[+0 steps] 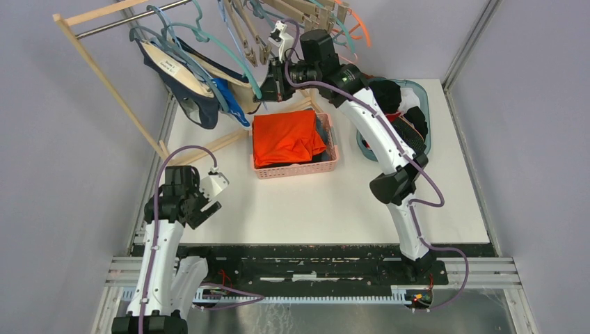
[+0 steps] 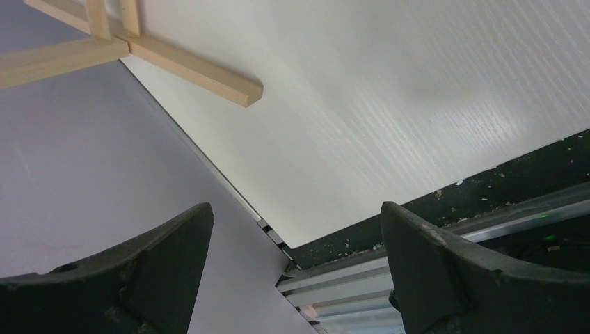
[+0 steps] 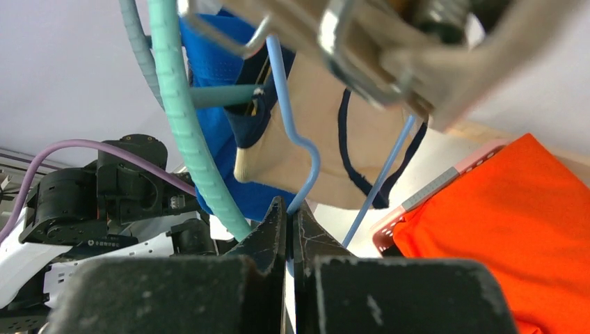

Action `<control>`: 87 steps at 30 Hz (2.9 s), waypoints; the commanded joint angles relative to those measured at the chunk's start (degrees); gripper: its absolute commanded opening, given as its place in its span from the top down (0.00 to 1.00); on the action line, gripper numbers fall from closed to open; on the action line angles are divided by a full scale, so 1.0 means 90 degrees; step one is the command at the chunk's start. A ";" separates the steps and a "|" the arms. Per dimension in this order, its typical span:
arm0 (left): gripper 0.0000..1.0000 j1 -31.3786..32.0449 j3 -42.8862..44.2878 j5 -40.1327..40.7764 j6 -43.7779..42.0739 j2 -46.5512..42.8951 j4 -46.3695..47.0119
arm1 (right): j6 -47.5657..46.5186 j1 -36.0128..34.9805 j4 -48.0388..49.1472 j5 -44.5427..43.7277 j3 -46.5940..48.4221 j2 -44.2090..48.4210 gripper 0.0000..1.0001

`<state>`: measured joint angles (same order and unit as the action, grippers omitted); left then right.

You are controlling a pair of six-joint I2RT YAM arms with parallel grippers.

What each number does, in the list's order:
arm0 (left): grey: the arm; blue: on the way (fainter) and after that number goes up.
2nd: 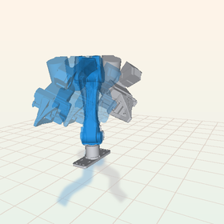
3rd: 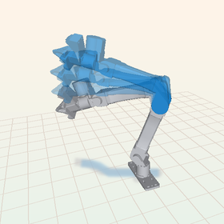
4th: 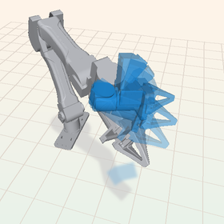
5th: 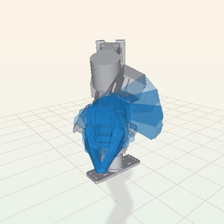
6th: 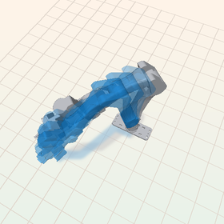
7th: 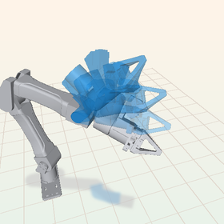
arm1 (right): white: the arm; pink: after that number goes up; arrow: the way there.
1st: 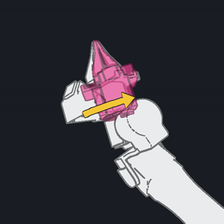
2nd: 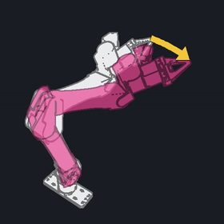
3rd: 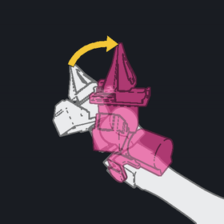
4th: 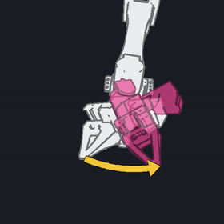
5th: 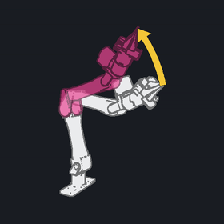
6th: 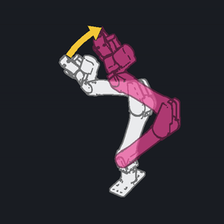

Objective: Remove the underwear clipped to the hanger
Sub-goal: Place the hanger on the clothesline, then pick up the hanger from the clothesline.

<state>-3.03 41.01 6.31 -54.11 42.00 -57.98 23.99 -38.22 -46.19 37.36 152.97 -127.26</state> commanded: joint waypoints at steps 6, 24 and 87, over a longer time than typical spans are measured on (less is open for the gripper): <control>0.04 -0.0025 0.0564 -0.0250 0.0283 -0.0041 -0.0090 | 0.0401 0.0070 0.0914 0.0186 0.0967 -0.0499 0.99; 0.04 -0.0024 0.0616 -0.0147 0.0179 -0.0111 -0.0107 | 0.0840 0.0116 0.1449 0.0147 0.1349 -0.1174 0.99; 0.31 -0.0024 0.6127 -0.0528 0.5704 0.2626 0.3383 | -0.2528 0.0156 0.0010 -0.0485 -0.5245 0.4055 0.07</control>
<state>-3.03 91.66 -1.21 -5.26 64.10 -33.52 3.40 -37.12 -47.90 33.65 107.20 -94.45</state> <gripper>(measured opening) 0.723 0.926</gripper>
